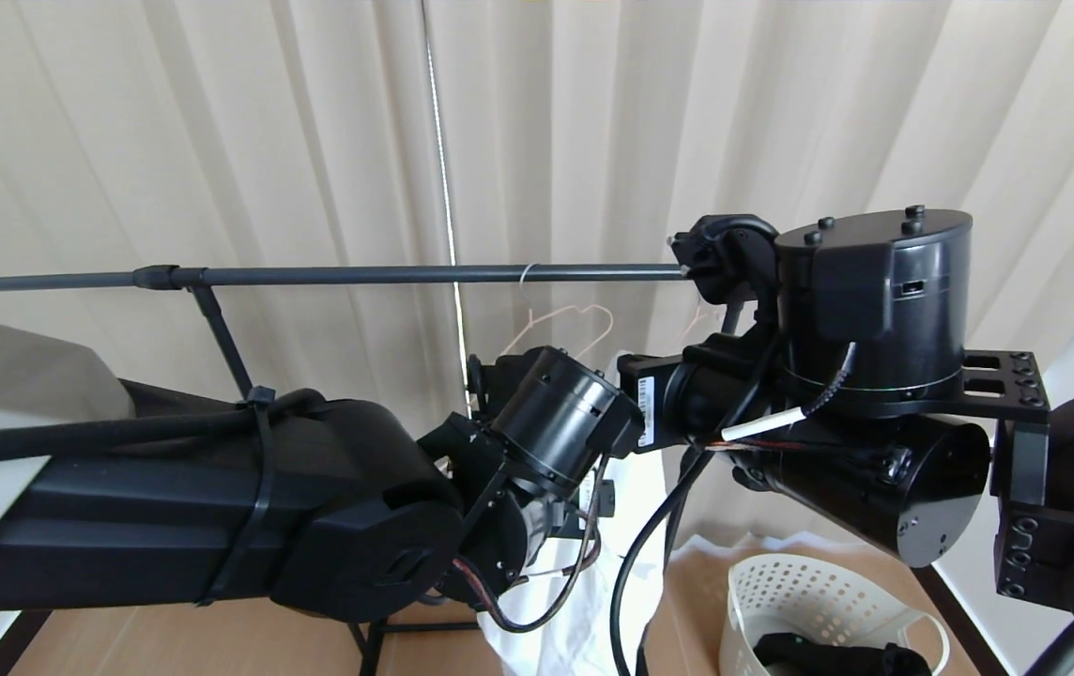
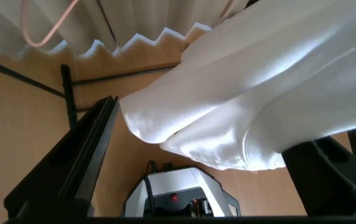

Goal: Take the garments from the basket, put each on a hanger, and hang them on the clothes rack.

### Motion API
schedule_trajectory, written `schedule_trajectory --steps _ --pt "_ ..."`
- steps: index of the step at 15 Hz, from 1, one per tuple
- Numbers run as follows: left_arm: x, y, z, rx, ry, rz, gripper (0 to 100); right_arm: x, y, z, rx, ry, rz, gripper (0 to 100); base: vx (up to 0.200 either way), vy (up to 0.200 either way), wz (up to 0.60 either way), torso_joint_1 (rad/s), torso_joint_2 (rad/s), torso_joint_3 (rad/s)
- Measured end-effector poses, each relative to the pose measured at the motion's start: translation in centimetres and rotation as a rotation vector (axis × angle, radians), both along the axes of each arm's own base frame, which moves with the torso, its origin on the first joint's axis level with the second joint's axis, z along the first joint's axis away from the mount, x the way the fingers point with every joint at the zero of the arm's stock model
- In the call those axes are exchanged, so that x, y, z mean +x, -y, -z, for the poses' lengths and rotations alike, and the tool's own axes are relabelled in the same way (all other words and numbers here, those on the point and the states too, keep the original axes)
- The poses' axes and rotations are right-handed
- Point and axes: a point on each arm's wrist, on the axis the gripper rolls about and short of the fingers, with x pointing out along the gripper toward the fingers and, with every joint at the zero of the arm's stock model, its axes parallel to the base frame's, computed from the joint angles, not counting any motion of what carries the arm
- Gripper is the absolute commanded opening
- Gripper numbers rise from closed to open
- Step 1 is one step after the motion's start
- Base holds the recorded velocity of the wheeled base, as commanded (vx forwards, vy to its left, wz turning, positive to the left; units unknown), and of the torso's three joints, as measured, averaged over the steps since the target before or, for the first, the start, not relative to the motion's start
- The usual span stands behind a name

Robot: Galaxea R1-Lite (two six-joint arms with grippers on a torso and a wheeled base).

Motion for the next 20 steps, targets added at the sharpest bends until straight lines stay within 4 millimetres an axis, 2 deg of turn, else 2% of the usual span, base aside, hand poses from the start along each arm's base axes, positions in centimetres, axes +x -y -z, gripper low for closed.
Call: schedule_trajectory --steps 12,20 --pt "1.3 -2.0 1.9 0.054 -0.028 -0.094 100 -0.3 1.5 -1.7 0.035 0.035 0.021 0 0.0 0.0 0.0 0.0 0.0 0.0" --pt "2.8 -3.4 1.4 0.043 -0.015 -0.153 100 -0.5 1.8 -2.0 0.042 0.042 0.023 0 0.0 0.0 0.0 0.0 0.0 0.0"
